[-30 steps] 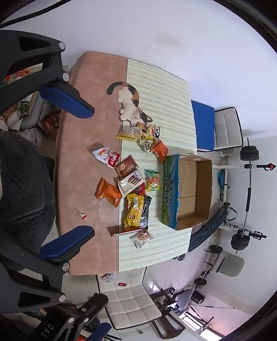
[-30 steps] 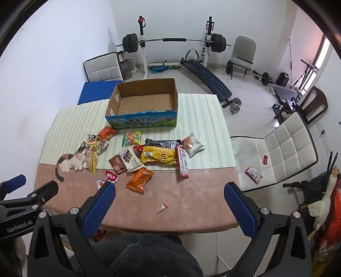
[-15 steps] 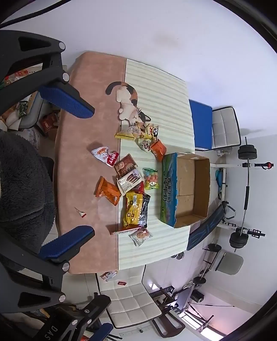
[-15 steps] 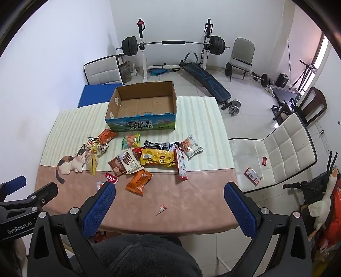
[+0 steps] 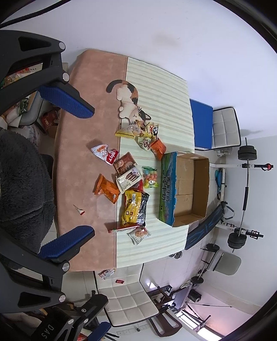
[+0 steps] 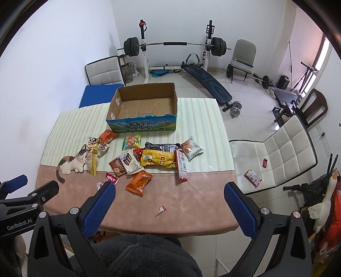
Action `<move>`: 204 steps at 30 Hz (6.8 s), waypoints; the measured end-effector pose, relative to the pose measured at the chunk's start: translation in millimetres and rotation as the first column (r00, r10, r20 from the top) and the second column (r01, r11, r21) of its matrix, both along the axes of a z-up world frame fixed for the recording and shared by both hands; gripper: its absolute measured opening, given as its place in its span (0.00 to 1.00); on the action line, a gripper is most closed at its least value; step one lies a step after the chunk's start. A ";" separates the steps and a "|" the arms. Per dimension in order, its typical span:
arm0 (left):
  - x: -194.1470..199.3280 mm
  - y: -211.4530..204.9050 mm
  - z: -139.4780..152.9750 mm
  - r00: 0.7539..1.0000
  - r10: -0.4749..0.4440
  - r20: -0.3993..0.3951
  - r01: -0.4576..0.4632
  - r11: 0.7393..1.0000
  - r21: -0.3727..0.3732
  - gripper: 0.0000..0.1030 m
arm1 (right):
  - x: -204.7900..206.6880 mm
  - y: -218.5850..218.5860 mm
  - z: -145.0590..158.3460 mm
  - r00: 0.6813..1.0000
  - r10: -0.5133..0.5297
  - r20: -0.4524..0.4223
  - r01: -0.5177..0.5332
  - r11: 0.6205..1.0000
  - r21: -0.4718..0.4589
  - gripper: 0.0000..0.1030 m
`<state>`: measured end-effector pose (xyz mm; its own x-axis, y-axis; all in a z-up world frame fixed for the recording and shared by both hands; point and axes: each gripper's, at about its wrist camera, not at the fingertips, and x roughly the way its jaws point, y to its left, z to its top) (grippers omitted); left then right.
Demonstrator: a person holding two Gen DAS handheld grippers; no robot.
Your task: Organize snacks
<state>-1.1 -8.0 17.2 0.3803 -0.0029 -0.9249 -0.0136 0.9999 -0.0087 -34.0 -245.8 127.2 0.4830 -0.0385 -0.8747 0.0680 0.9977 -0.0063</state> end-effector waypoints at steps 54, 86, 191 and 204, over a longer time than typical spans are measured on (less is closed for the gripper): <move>-1.5 -3.9 0.5 1.000 -0.002 0.008 0.002 1.000 0.000 1.00 | 14.7 6.1 -8.3 1.000 0.003 -0.008 -0.003 1.000 0.013 1.00; 120.5 26.6 -281.0 0.828 0.355 -0.434 -0.443 0.888 -0.119 1.00 | 272.0 77.9 -351.9 0.484 0.650 -0.585 -0.820 0.571 -0.044 1.00; 488.8 -25.3 -156.0 0.956 -0.149 -0.253 0.059 0.941 -0.333 0.50 | 491.1 -35.2 -240.6 0.930 0.046 -0.365 0.094 0.929 0.357 0.88; 548.2 -31.5 -253.1 0.880 -0.249 -0.405 0.098 0.928 -0.358 0.51 | 584.2 0.8 -363.3 0.873 0.057 -0.485 0.056 0.975 0.215 0.88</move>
<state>547.1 -39.5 -235.9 -0.0963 -0.3522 -0.9310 0.0820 0.9293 -0.3600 550.2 -245.0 -236.2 -0.0051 0.1783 -0.9840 0.1125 0.9778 0.1766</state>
